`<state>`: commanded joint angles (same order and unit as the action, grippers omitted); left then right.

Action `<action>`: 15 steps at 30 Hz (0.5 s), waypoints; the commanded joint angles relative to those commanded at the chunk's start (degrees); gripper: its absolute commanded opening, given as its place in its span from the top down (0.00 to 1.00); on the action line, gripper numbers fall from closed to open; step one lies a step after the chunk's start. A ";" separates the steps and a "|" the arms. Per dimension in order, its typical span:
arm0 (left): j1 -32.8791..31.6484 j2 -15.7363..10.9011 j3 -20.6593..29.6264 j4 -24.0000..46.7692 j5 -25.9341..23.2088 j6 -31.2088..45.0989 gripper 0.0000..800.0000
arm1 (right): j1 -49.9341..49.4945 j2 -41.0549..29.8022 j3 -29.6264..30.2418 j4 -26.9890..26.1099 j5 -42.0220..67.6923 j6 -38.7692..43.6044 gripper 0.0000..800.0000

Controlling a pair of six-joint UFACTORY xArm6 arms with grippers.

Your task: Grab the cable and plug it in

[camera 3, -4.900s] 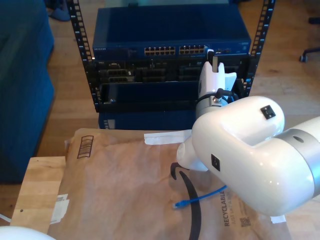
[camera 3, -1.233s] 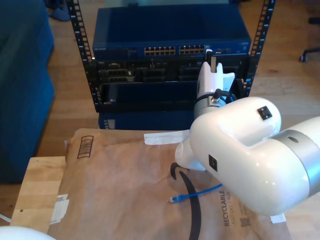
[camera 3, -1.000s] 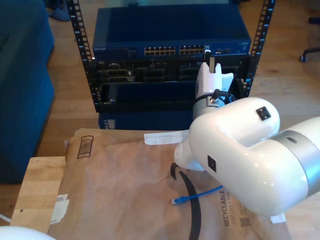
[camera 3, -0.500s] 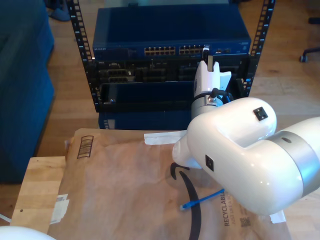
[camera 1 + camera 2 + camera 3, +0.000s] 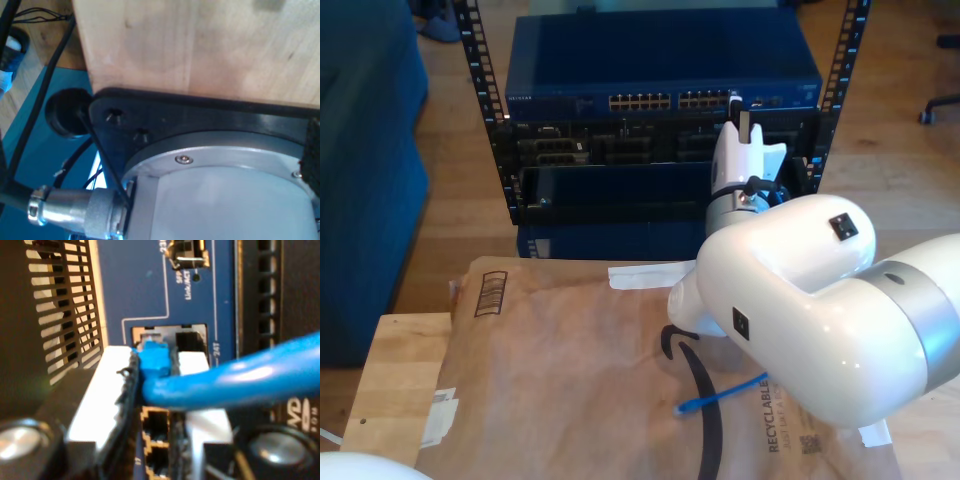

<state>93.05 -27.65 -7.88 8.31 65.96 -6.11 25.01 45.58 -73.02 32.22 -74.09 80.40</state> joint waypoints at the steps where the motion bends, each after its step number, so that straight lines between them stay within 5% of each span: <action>1: 0.00 0.00 0.00 0.00 0.00 -0.09 0.00 | 0.00 0.00 0.00 0.00 0.00 0.00 1.00; 15: 0.00 0.00 0.00 0.00 0.00 -0.09 0.00 | 0.00 0.44 -1.76 0.00 0.26 -0.09 1.00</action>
<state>93.05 -27.65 -7.88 8.31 65.96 -6.20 25.01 46.02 -74.78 32.22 -73.82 80.31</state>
